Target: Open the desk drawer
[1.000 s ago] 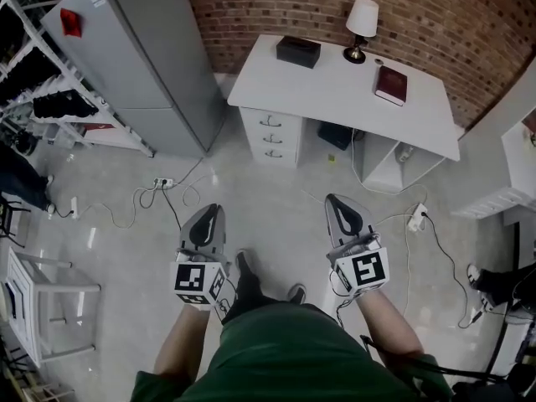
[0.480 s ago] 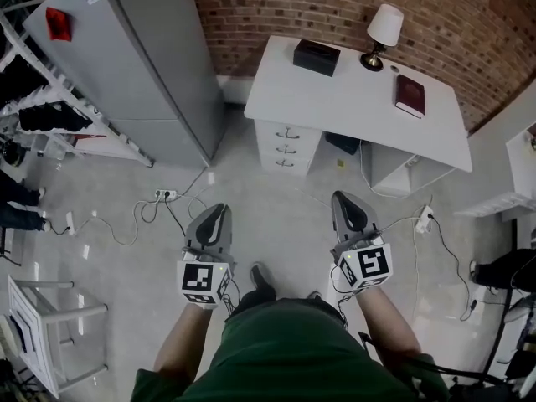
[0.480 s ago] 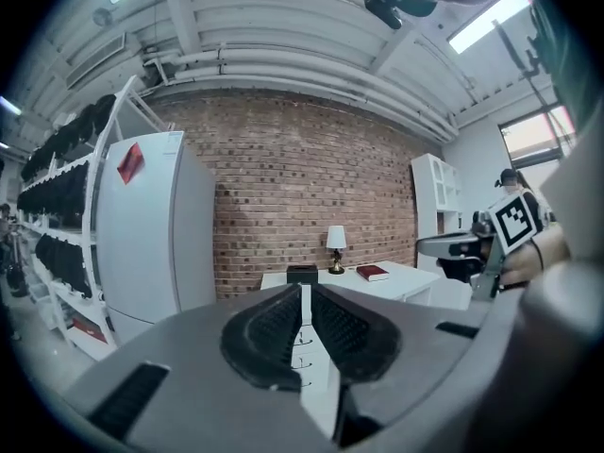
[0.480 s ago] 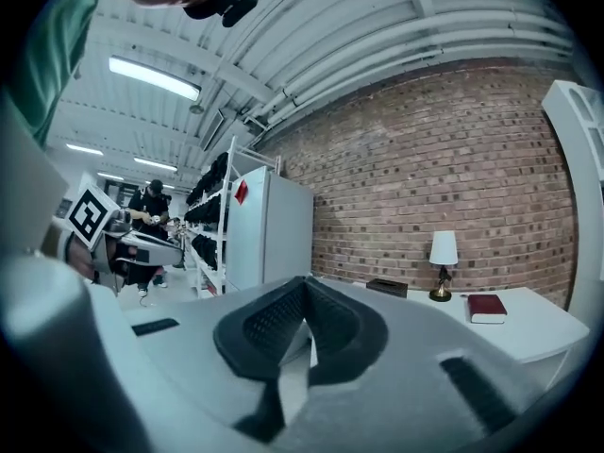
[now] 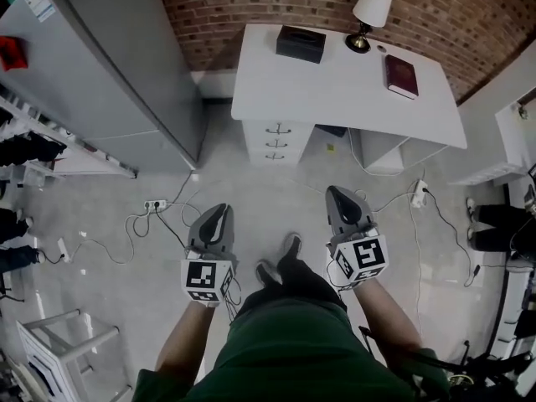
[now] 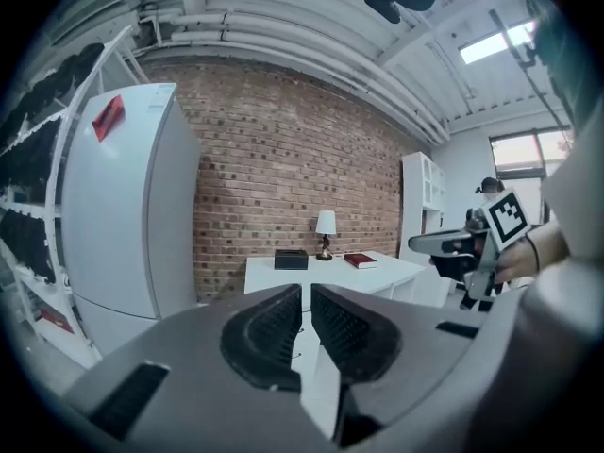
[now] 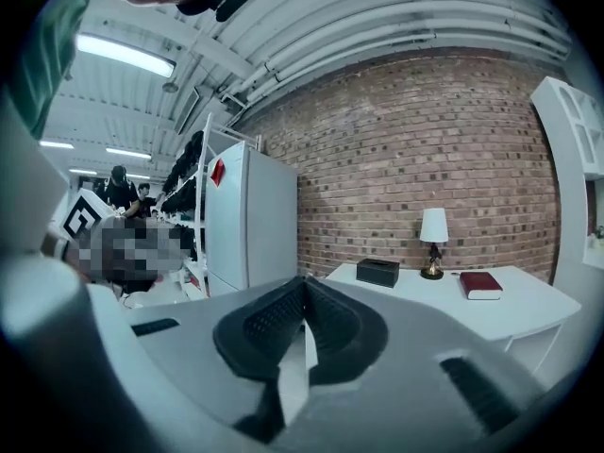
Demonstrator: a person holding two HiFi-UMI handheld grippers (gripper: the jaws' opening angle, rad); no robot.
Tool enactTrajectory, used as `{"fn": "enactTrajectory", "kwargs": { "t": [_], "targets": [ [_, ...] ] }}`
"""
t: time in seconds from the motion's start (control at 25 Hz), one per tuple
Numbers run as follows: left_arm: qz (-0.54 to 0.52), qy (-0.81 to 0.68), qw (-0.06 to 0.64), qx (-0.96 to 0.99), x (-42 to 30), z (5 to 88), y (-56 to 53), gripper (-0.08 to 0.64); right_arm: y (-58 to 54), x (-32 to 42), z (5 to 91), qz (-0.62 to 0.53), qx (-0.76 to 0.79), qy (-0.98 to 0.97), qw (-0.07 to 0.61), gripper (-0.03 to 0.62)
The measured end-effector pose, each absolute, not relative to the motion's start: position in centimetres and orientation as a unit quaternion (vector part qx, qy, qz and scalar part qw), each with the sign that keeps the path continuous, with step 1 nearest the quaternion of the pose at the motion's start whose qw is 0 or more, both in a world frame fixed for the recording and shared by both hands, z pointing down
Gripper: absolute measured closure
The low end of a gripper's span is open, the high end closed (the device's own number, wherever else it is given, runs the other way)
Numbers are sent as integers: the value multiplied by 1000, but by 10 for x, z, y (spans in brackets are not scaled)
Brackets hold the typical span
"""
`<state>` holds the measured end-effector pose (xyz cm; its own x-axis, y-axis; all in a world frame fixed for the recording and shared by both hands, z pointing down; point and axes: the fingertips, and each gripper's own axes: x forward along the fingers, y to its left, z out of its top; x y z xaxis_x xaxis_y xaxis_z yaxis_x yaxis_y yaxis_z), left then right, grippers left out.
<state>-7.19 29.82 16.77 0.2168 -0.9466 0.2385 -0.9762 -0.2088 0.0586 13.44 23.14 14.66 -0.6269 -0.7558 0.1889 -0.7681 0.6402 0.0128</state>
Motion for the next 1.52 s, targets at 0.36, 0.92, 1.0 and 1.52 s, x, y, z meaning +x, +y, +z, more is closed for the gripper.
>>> {"fn": "enactTrajectory", "kwargs": {
  "t": [0.36, 0.92, 1.0, 1.52],
  "targets": [
    [130, -592, 125, 786, -63, 222, 231, 531, 151, 103, 231, 209, 379, -900, 49, 591],
    [174, -566, 154, 791, -59, 288, 107, 531, 35, 78, 359, 246, 395, -876, 129, 591],
    [181, -559, 151, 795, -57, 300, 96, 531, 22, 82, 376, 281, 407, -862, 114, 591],
    [211, -504, 173, 820, -44, 407, 48, 531, -30, 81, 492, 420, 446, -790, 37, 591]
  ]
}}
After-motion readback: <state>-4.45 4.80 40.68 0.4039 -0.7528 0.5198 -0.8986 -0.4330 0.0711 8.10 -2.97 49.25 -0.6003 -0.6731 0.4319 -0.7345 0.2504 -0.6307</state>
